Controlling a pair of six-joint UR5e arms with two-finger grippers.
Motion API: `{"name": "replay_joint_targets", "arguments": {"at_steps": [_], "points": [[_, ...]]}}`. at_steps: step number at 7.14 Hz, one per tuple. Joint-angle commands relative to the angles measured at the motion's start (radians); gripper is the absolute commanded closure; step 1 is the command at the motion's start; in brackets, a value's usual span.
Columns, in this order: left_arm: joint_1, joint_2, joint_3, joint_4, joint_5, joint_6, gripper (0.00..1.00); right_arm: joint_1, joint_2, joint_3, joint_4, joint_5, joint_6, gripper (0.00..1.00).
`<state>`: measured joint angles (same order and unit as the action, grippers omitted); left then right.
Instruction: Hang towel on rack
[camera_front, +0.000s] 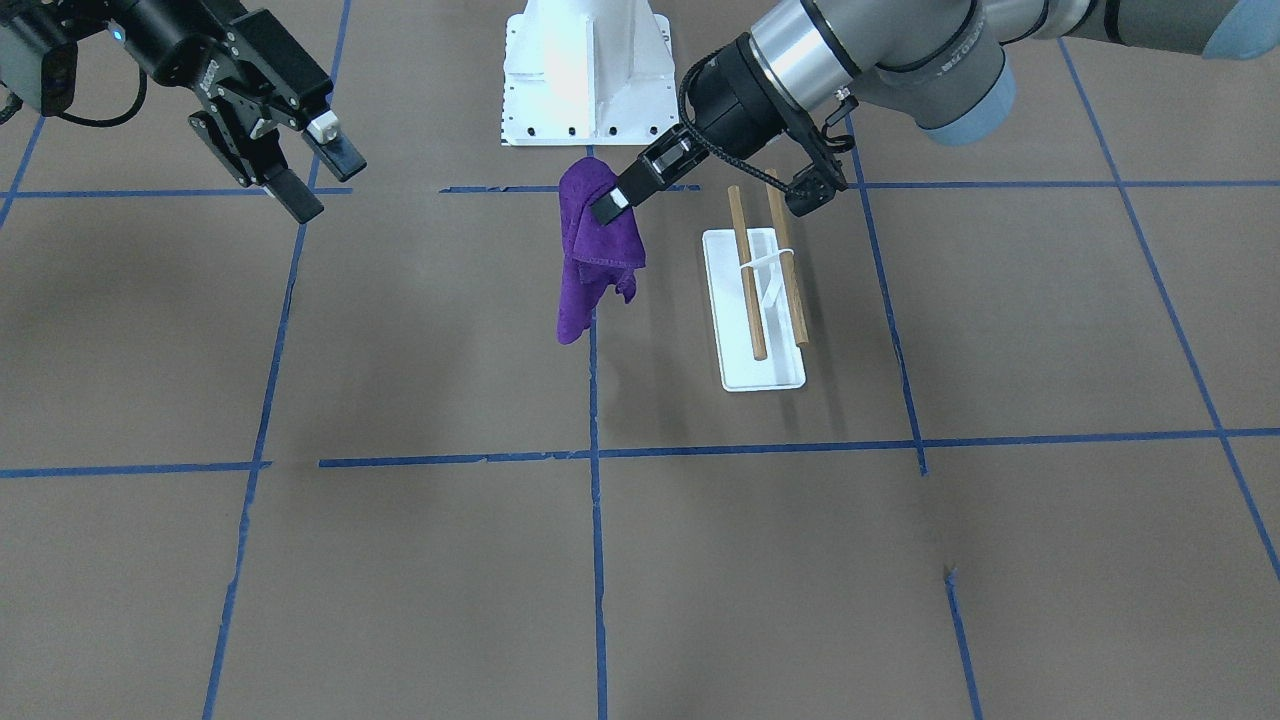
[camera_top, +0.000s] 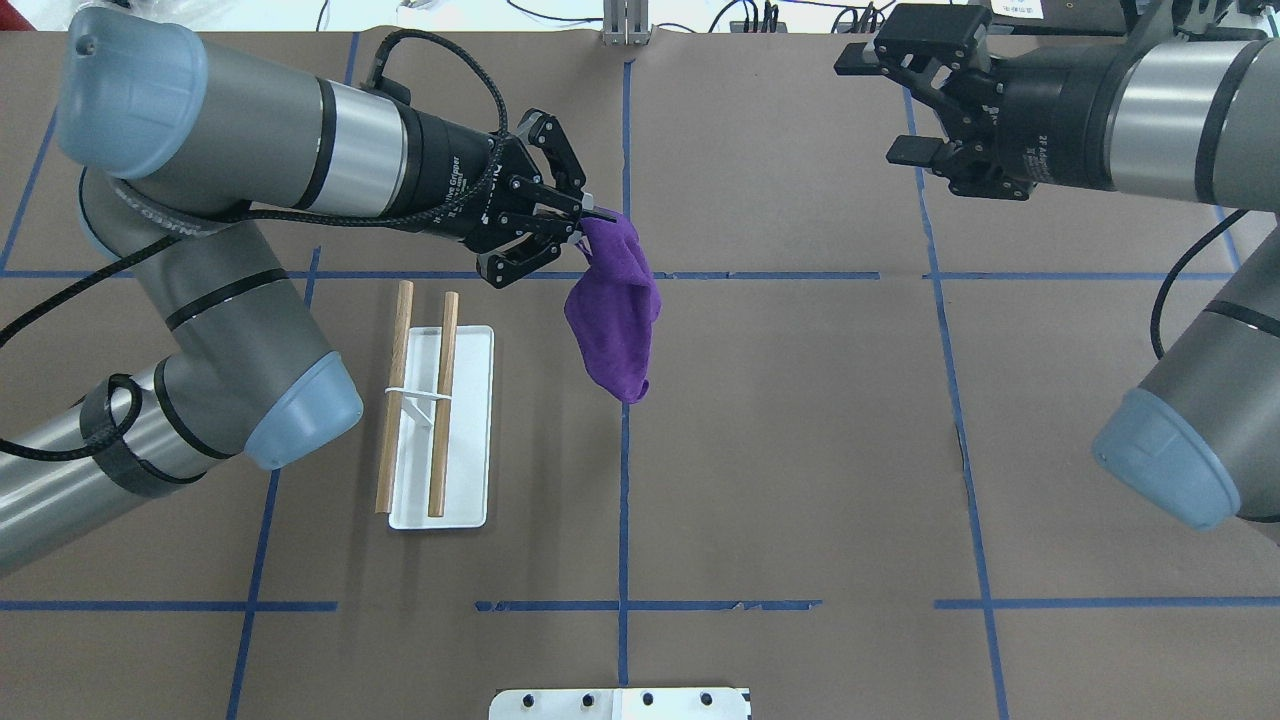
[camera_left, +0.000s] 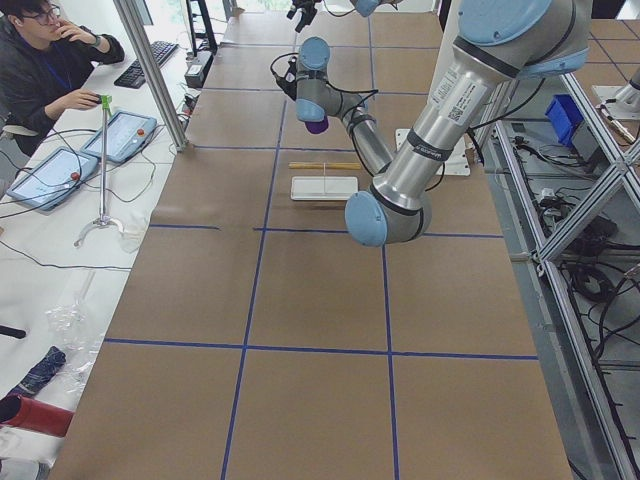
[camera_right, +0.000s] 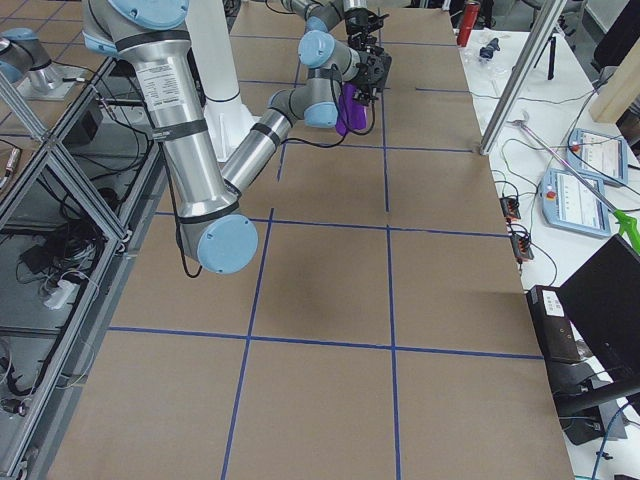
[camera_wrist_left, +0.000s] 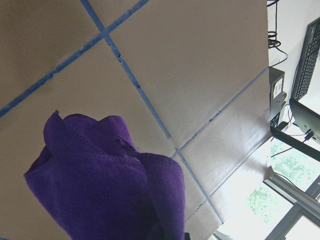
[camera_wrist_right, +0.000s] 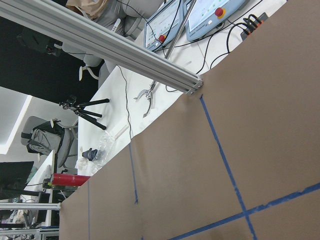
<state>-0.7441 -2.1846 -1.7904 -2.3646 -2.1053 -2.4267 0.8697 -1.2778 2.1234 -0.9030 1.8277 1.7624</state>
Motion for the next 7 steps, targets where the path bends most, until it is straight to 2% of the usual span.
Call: {"name": "replay_joint_targets", "arguments": {"at_steps": [1, 2, 4, 7], "points": [[-0.014, 0.078, -0.056, 0.002, 0.008, 0.056, 1.00, 0.031, -0.052, -0.025, -0.002, 0.012, -0.073, 0.00], [-0.015, 0.098, -0.064, 0.002, 0.010, 0.079, 1.00, 0.047, -0.086, -0.036, -0.002, 0.013, -0.143, 0.00], [-0.017, 0.143, -0.066, 0.004, 0.027, 0.136, 1.00, 0.078, -0.098, -0.048, -0.084, 0.012, -0.263, 0.00], [0.012, 0.192, -0.075, 0.005, 0.105, 0.288, 1.00, 0.089, -0.101, -0.060, -0.116, 0.005, -0.301, 0.00]]}}
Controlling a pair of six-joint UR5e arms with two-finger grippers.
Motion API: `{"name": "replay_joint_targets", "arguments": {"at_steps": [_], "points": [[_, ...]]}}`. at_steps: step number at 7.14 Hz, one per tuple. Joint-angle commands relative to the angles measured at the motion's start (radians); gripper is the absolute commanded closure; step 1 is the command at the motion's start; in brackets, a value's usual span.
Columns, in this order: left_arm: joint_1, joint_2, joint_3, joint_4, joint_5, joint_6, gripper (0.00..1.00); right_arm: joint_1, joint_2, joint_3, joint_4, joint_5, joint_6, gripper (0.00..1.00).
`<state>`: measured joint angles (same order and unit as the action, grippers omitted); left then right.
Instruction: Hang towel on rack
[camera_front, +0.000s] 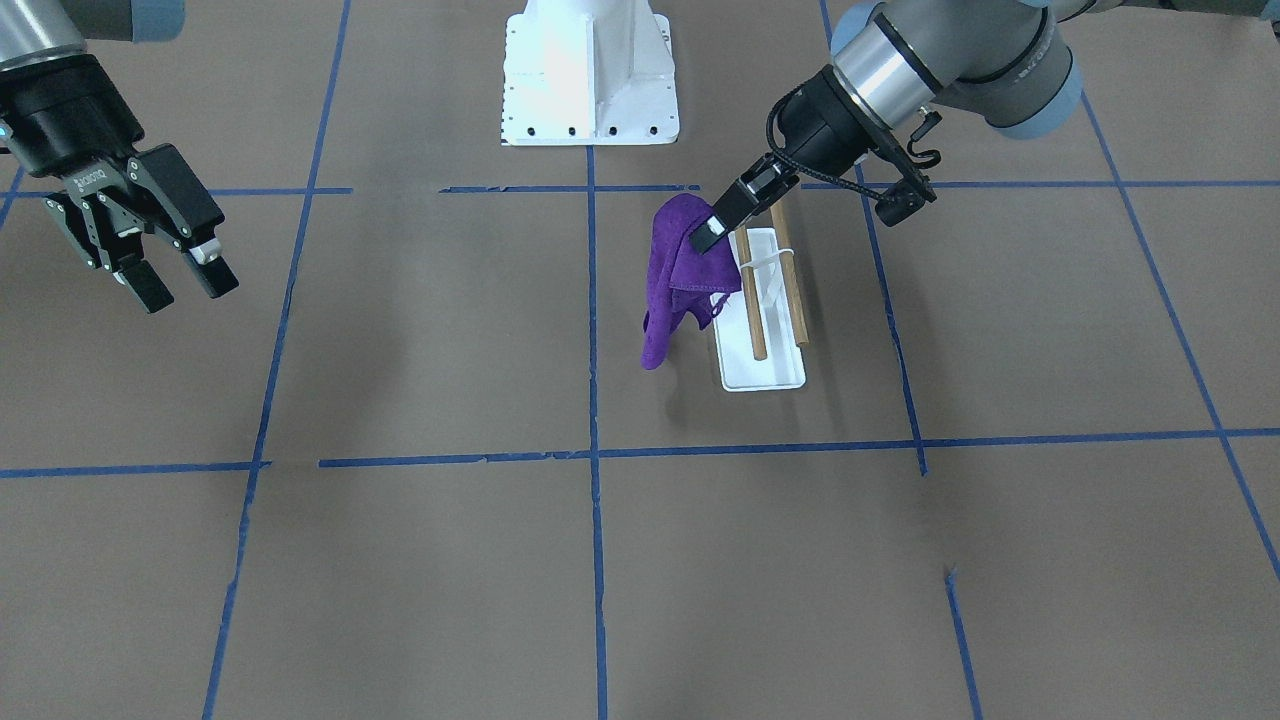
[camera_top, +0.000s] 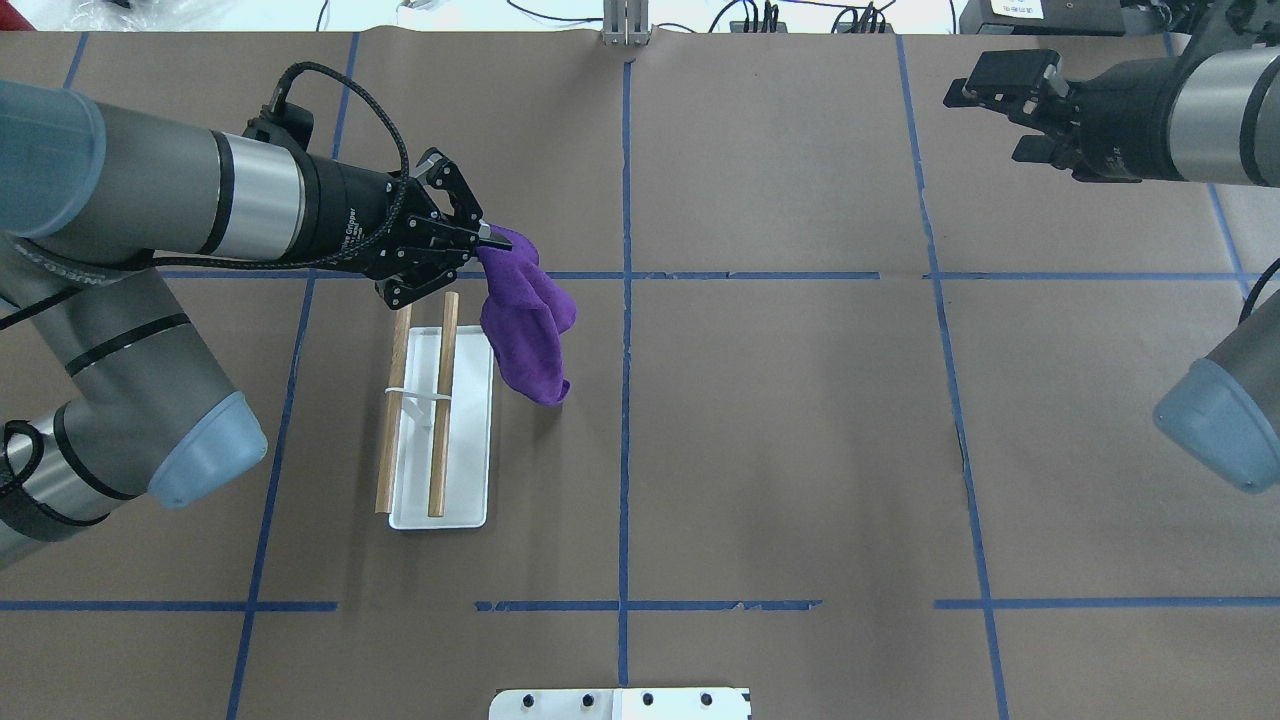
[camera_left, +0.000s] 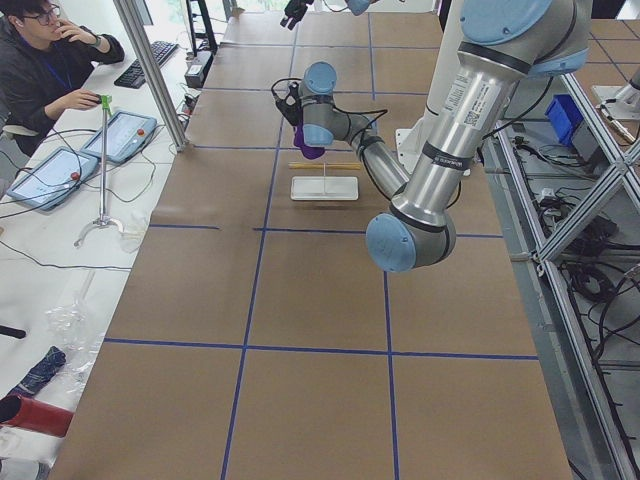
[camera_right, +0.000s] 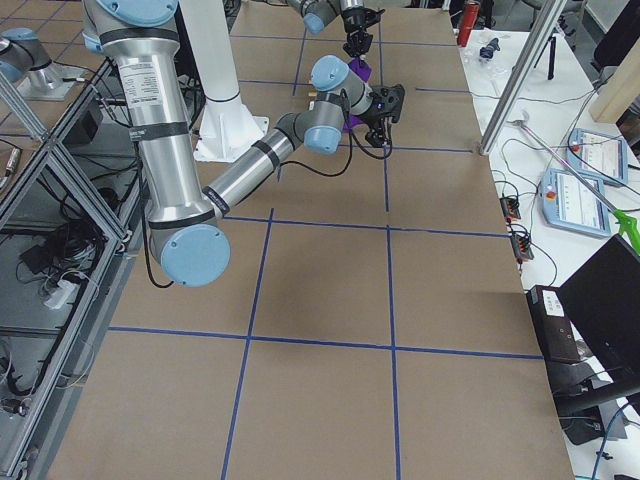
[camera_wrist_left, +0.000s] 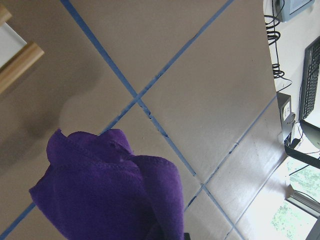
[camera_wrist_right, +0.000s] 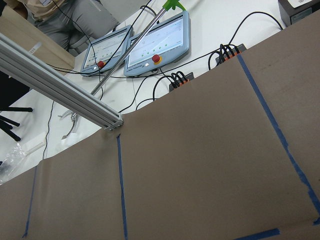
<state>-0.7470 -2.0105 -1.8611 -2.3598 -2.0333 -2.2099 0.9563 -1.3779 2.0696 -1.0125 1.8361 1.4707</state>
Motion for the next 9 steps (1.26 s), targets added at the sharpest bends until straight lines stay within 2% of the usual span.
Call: {"name": "replay_joint_targets", "arguments": {"at_steps": [1, 3, 5, 9], "points": [[0.024, 0.060, -0.039, 0.000, 0.036, 0.151, 1.00, 0.002, -0.001, -0.011, -0.006, -0.004, -0.010, 0.00], [0.028, 0.172, -0.110, 0.000, 0.038, 0.330, 1.00, 0.002, -0.004, -0.014, -0.006, -0.004, -0.010, 0.00], [0.026, 0.226, -0.121, 0.000, 0.038, 0.442, 1.00, 0.005, -0.021, -0.019, -0.008, -0.004, -0.067, 0.00], [-0.006, 0.399, -0.193, -0.003, 0.035, 0.619, 1.00, 0.013, -0.038, -0.020, -0.011, -0.004, -0.095, 0.00]]}}
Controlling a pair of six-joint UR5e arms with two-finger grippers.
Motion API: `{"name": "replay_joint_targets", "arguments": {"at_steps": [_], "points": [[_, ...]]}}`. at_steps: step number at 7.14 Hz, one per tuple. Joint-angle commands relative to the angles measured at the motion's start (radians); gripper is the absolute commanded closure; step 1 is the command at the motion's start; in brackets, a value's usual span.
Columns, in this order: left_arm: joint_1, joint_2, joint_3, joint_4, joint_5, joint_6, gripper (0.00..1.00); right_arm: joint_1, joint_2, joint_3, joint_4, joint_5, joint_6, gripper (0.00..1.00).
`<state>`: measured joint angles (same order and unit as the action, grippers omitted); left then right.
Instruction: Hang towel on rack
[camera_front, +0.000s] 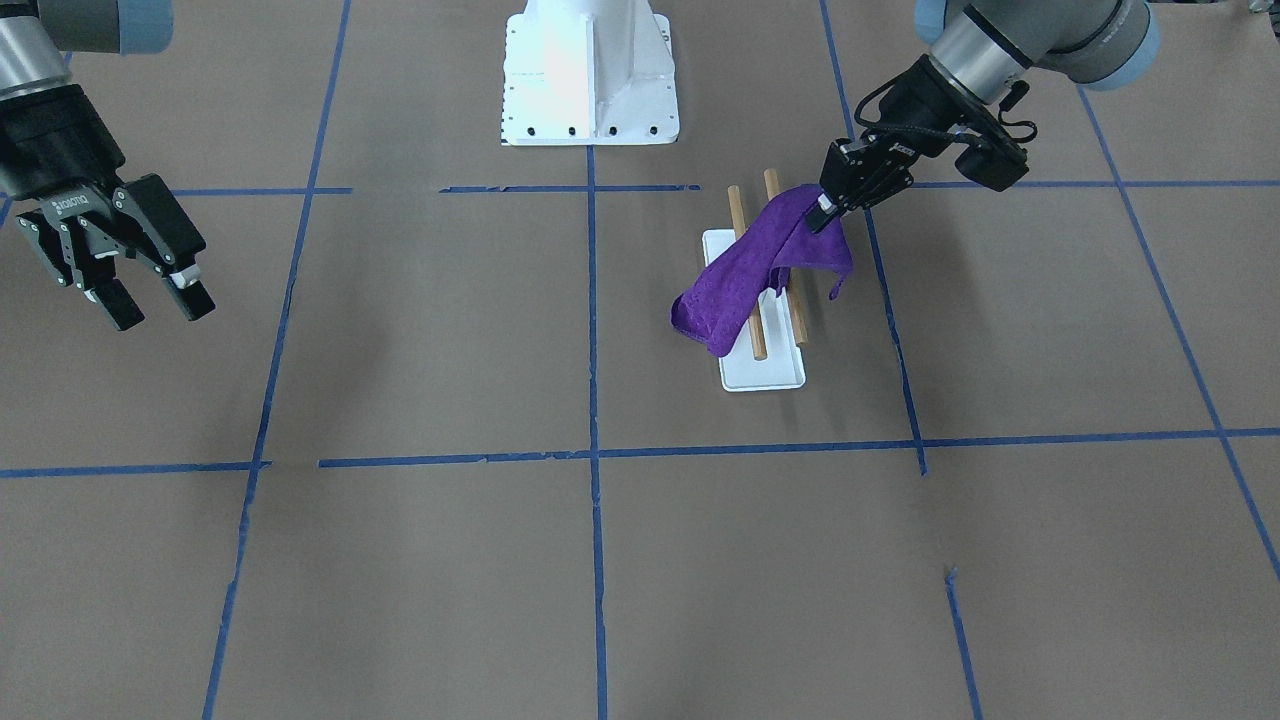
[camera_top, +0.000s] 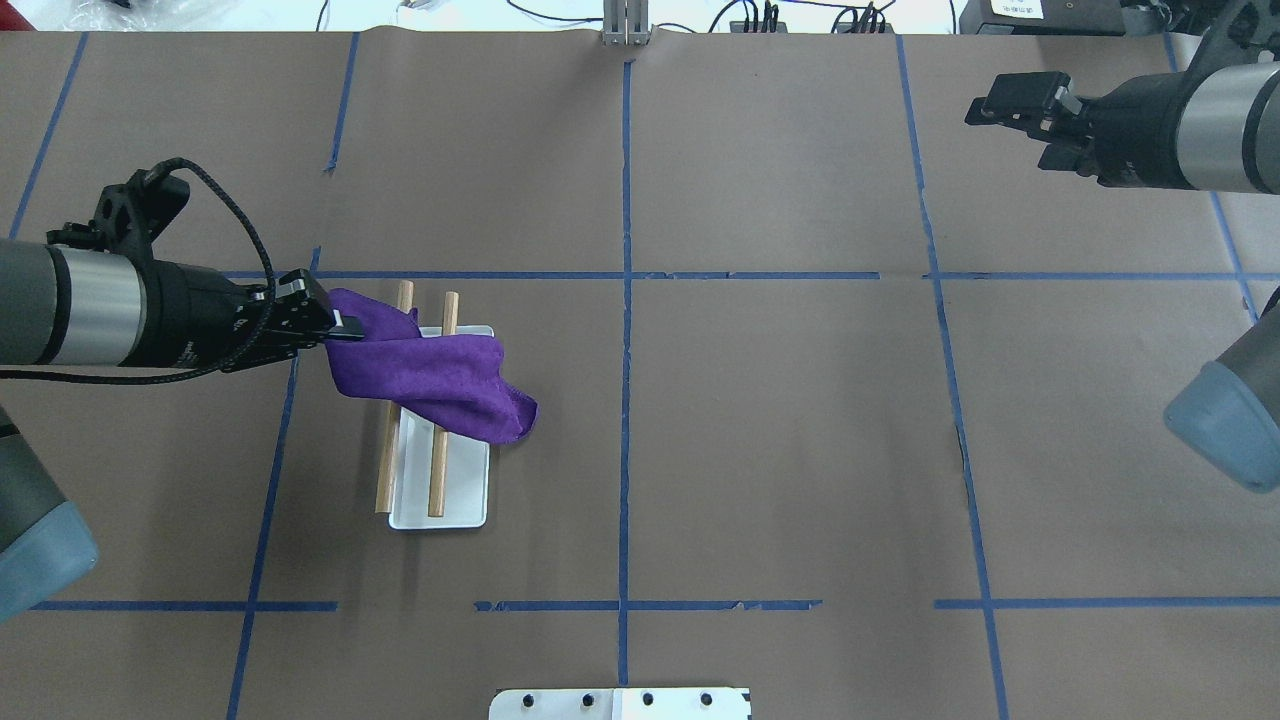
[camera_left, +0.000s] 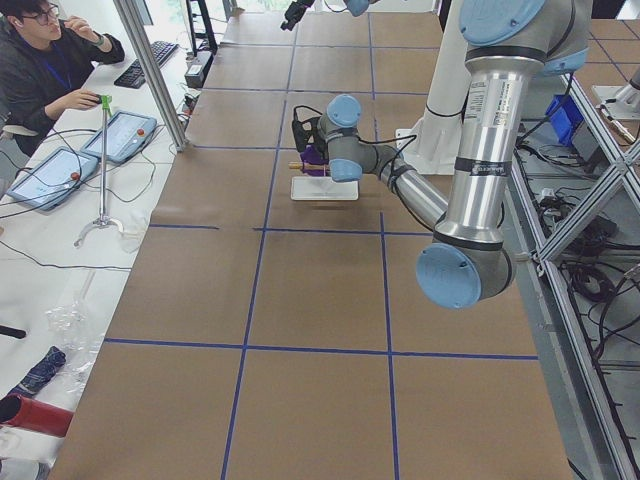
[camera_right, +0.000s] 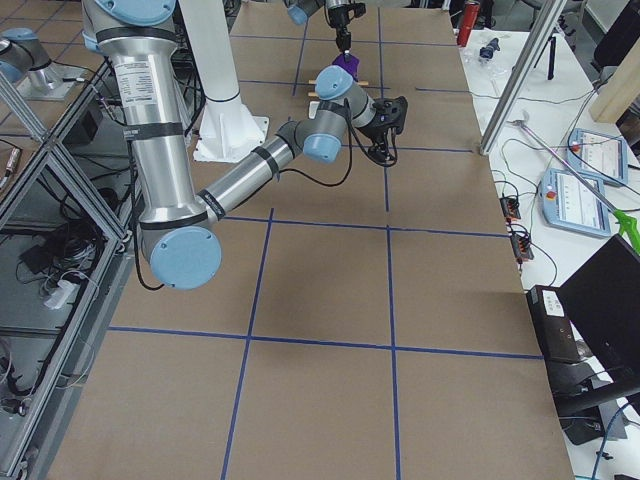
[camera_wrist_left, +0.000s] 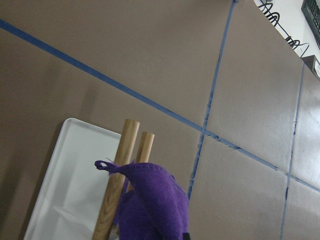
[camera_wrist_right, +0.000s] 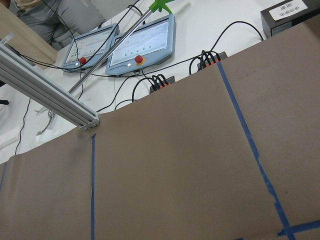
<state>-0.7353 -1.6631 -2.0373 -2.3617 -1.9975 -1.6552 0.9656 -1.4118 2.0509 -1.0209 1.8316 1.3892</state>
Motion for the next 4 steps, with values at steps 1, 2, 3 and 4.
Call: {"name": "replay_joint_targets", "arguments": {"at_steps": [1, 2, 3, 4], "points": [[-0.036, 0.074, -0.015, -0.002, -0.001, 0.104, 1.00, 0.010, -0.001, -0.001, -0.019, 0.002, -0.025, 0.00], [-0.038, 0.088, -0.011, -0.002, -0.001, 0.126, 1.00, 0.012, 0.000, -0.001, -0.021, 0.003, -0.027, 0.00], [-0.039, 0.101, -0.009, -0.002, 0.000, 0.153, 1.00, 0.012, 0.001, -0.001, -0.021, 0.002, -0.027, 0.00], [-0.039, 0.111, -0.009, -0.002, 0.005, 0.163, 1.00, 0.013, 0.001, -0.003, -0.021, 0.002, -0.027, 0.00]]}}
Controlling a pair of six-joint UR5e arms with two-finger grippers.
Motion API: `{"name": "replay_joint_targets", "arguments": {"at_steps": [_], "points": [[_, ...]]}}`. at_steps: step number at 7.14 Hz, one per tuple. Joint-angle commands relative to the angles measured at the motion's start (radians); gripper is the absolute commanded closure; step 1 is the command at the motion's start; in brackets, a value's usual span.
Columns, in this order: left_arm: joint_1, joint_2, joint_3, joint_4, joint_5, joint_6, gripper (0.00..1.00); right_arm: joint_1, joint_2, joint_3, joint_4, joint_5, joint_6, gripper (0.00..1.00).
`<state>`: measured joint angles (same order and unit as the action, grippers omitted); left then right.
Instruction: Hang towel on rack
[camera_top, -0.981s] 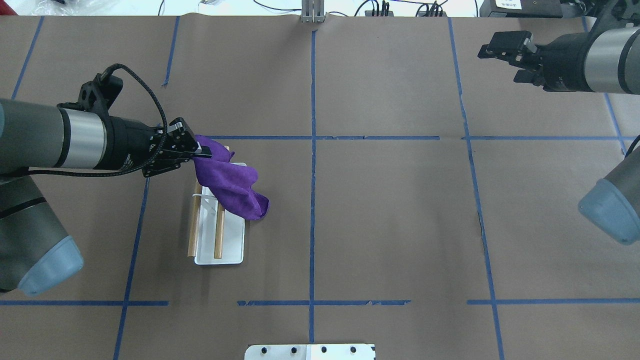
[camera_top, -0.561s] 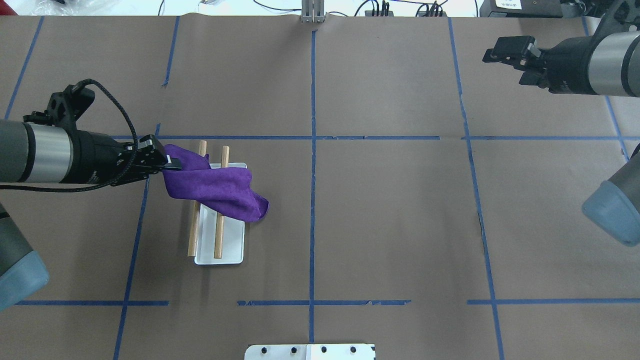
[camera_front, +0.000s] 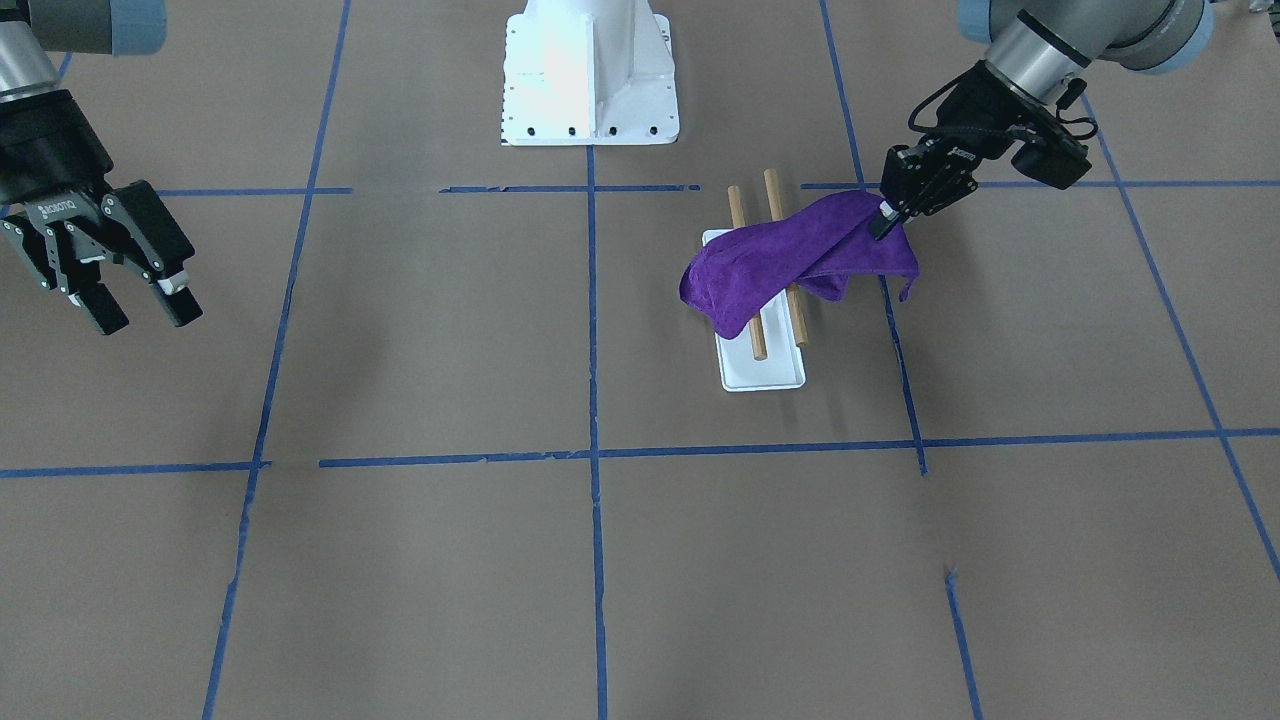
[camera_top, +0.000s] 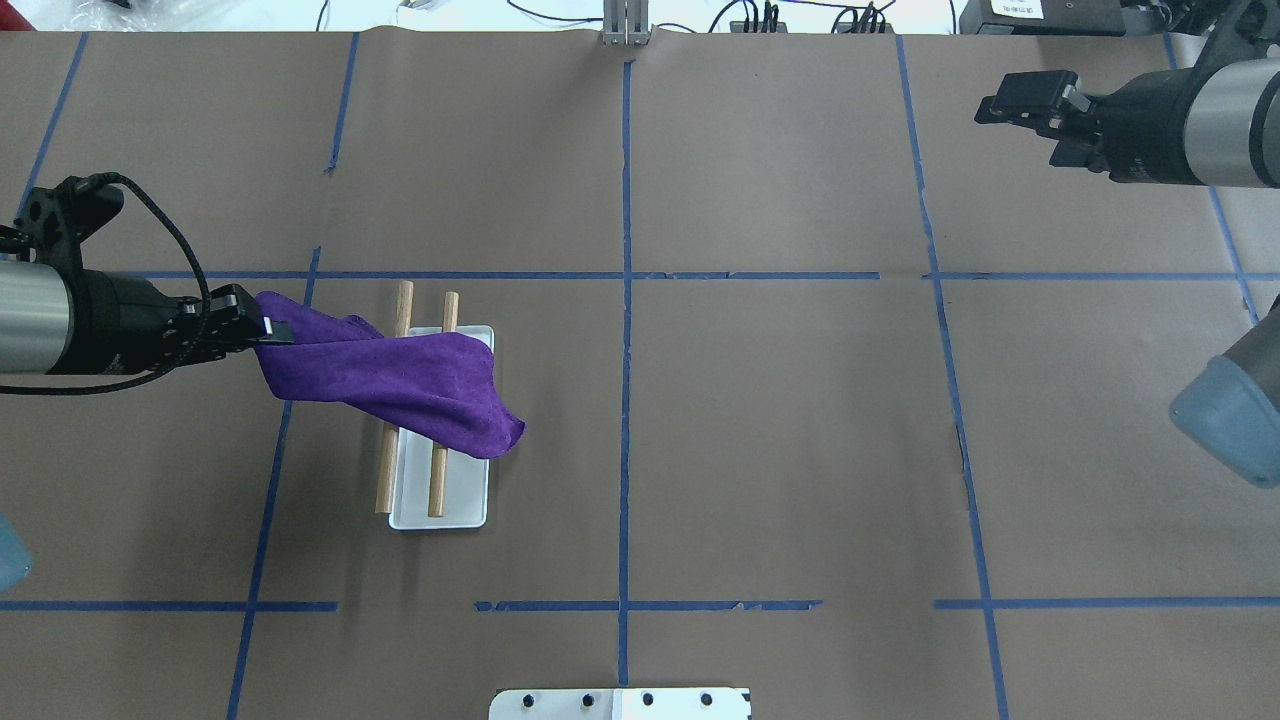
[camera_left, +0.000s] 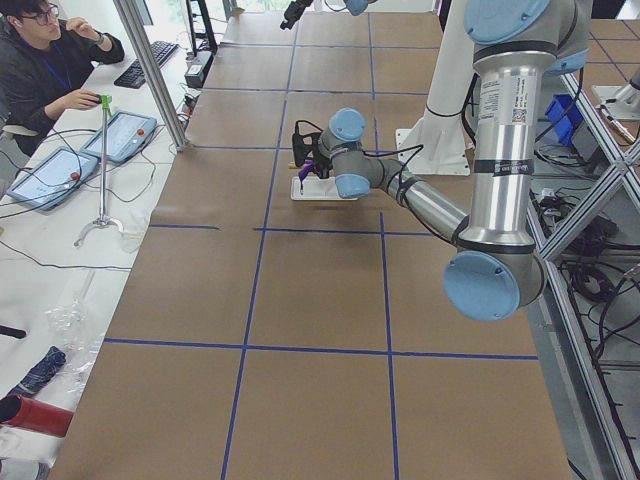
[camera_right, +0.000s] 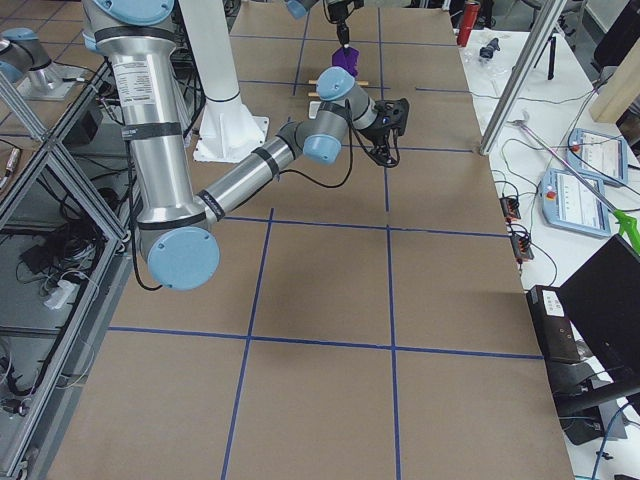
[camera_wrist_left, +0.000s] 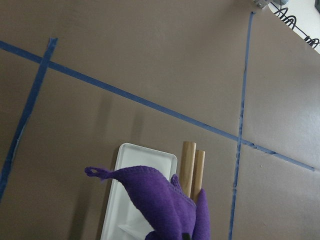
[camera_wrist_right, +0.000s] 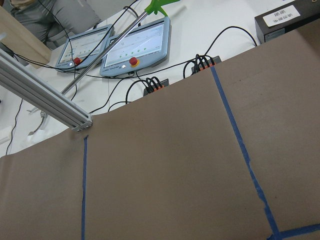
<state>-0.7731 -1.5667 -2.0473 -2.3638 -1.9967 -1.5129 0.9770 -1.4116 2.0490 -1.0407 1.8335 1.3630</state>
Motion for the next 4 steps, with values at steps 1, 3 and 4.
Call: {"name": "replay_joint_targets", "arguments": {"at_steps": [1, 3, 4], "points": [[0.005, 0.025, 0.007, 0.000, 0.057, 0.022, 1.00, 0.002, 0.000, 0.000, -0.001, 0.000, -0.001, 0.00], [0.011, 0.030, 0.010, 0.000, 0.062, 0.022, 1.00, 0.002, 0.000, -0.001, -0.001, -0.002, -0.001, 0.00], [0.012, 0.030, 0.015, 0.000, 0.061, 0.022, 0.35, 0.002, 0.000, 0.000, -0.001, -0.002, -0.001, 0.00]]}}
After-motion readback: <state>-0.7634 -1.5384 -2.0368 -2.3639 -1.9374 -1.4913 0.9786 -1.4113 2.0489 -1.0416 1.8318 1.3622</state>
